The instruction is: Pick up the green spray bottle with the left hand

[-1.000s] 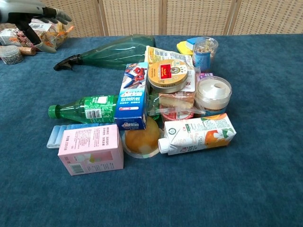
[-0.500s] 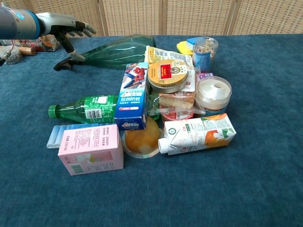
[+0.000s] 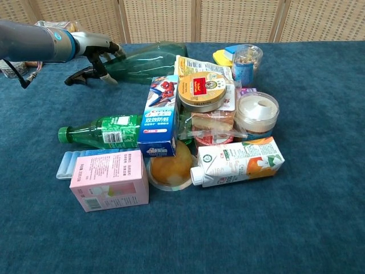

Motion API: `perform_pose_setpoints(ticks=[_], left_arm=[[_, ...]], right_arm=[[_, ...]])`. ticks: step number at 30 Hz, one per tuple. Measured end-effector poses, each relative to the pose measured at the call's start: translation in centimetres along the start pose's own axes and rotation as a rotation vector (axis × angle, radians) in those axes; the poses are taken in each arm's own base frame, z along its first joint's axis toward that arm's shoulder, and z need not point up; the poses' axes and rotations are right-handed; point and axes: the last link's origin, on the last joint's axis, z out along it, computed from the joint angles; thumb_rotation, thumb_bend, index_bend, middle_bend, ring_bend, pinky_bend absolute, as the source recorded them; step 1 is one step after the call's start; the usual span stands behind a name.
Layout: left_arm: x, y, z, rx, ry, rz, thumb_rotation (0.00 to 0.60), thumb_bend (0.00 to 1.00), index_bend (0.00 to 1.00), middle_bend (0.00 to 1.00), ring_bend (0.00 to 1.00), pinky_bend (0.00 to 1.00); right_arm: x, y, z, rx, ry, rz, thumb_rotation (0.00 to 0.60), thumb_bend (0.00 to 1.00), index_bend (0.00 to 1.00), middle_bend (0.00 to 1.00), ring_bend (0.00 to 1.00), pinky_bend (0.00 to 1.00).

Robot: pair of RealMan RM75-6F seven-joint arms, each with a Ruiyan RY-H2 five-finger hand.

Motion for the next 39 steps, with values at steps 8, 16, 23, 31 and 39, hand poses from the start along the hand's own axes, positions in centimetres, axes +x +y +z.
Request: perform_pose_setpoints(ticks=[8, 16, 23, 31, 39], left_arm=[[-0.7, 0.5, 0.2, -0.003, 0.002, 0.019, 0.600, 0.38, 0.59, 0.56, 0.71, 0.37], [0.2, -0.3, -0.8, -0.027, 0.088, -0.014, 0.600, 0.39, 0.77, 0.78, 0.92, 0.63], [1.5, -1.6, -2.9, -0.065, 0.169, -0.097, 0.600, 0.40, 0.78, 0.79, 0.93, 0.63], [4.1, -3.6, -8.1, -0.130, 0.294, -0.204, 0.600, 0.39, 0.77, 0.78, 0.92, 0.63], [7.0, -5.7, -14.4, -0.168, 0.425, -0.276, 0.600, 0.39, 0.76, 0.78, 0.91, 0.62]], right_arm=[[0.4, -0.3, -0.1, 0.011, 0.007, 0.025, 0.513, 0.11, 0.00, 0.07, 0.00, 0.00], [0.2, -0.3, 0.0, 0.015, 0.006, 0.043, 0.512, 0.11, 0.00, 0.07, 0.00, 0.00], [-0.3, -0.7, 0.3, 0.032, -0.007, 0.053, 0.513, 0.11, 0.00, 0.07, 0.00, 0.00], [-1.2, -1.3, 0.8, 0.064, -0.029, 0.062, 0.516, 0.11, 0.00, 0.07, 0.00, 0.00], [-2.0, -2.0, 1.2, 0.099, -0.046, 0.081, 0.513, 0.11, 0.00, 0.08, 0.00, 0.00]])
